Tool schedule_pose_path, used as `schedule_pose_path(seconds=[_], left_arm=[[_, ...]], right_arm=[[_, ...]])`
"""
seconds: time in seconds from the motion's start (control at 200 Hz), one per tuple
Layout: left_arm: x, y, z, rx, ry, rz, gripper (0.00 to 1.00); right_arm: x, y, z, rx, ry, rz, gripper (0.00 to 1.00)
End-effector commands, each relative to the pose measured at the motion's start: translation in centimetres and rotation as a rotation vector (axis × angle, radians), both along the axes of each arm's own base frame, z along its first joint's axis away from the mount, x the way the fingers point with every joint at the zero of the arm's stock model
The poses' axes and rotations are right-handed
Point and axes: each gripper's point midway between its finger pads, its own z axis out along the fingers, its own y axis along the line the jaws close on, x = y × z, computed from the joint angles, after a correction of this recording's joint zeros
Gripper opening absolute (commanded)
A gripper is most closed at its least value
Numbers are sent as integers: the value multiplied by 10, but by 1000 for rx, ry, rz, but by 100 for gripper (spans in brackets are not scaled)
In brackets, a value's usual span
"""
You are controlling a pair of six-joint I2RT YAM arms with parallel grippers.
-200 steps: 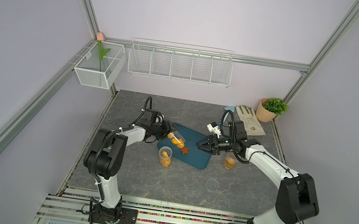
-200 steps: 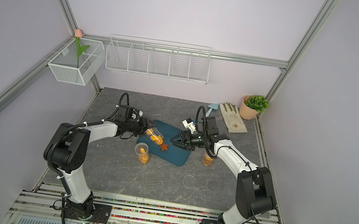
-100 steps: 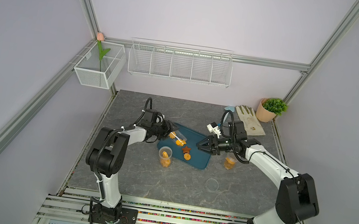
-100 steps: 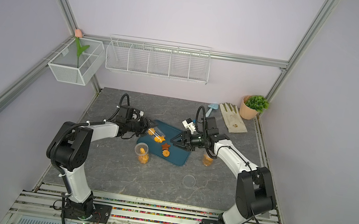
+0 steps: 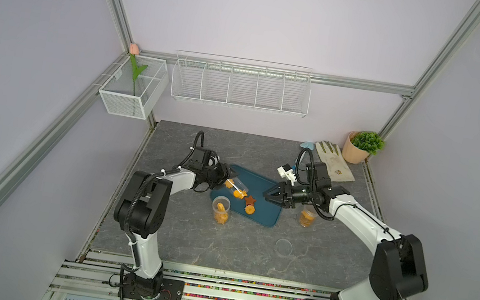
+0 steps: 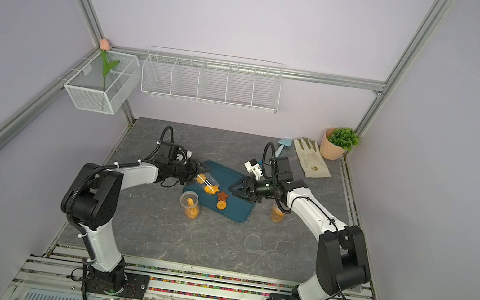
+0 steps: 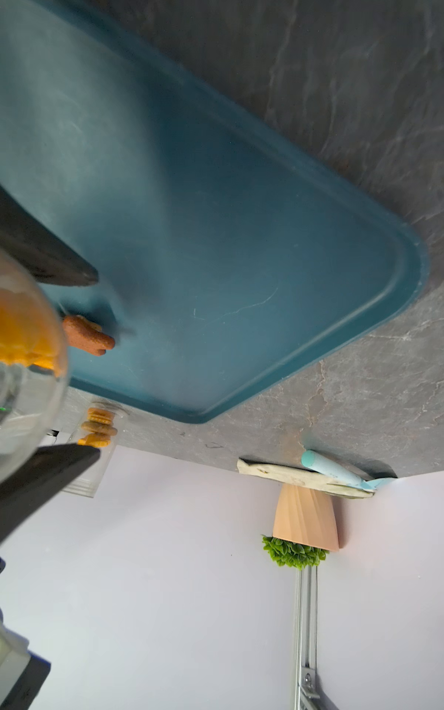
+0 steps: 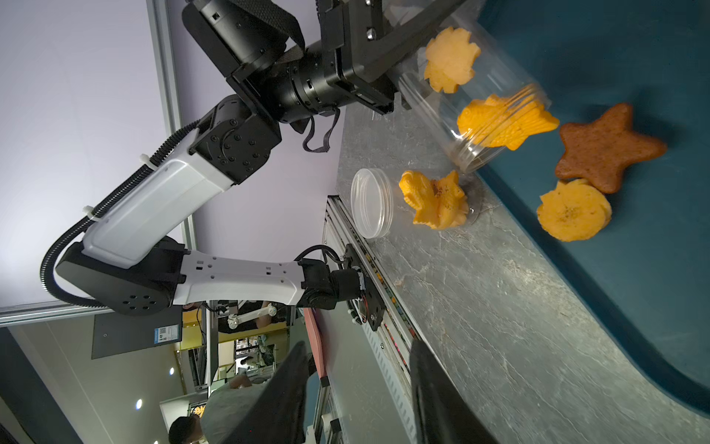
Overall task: Pour the cookies out of the jar
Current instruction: Pour the cookies in the jar onto the tray.
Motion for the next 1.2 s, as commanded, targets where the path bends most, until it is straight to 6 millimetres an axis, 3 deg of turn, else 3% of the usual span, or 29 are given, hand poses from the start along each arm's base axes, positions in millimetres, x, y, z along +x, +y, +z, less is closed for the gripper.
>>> schedule_pose_path(seconds=[0.0,0.055,0.155,0.255,0.345,0.53,0.665,0.765,0.895,1.025,1.145,1.195], left_arm=[[8,2,25,31,-76,1,58],[3,2,25,101,-78,-34,58],[7,-7,32,-28,-74,-25,58],[5,1,28,51,-74,-23,58],[6,-1,28,-36,-64,1,58],[-2,16,24,161,-81,-21,58],[-2,14,30,123,-86,-21,58],[5,13,30,-1,-70,38,58],[-3,24,27,227,-86,-5,58],[-1,34,33,235,-101,39,59],[5,18,38,94,-92,29,58],[5,21,35,143,-85,44,58]], right_arm=[[-7,-2,2,-2,-29,10,46],[-8,-2,2,-2,-30,10,46],[-9,-3,2,-1,-32,9,46],[-9,-2,2,-2,-28,8,46],[-10,-2,3,-2,-30,9,46],[-11,-2,2,-8,-28,8,46],[-12,-2,0,-10,-27,8,46],[-11,0,2,-10,-32,10,46],[-12,1,5,-11,-37,11,46],[-14,0,3,-17,-34,11,46],[-16,1,2,-20,-34,14,46],[-16,1,2,-22,-33,14,46]])
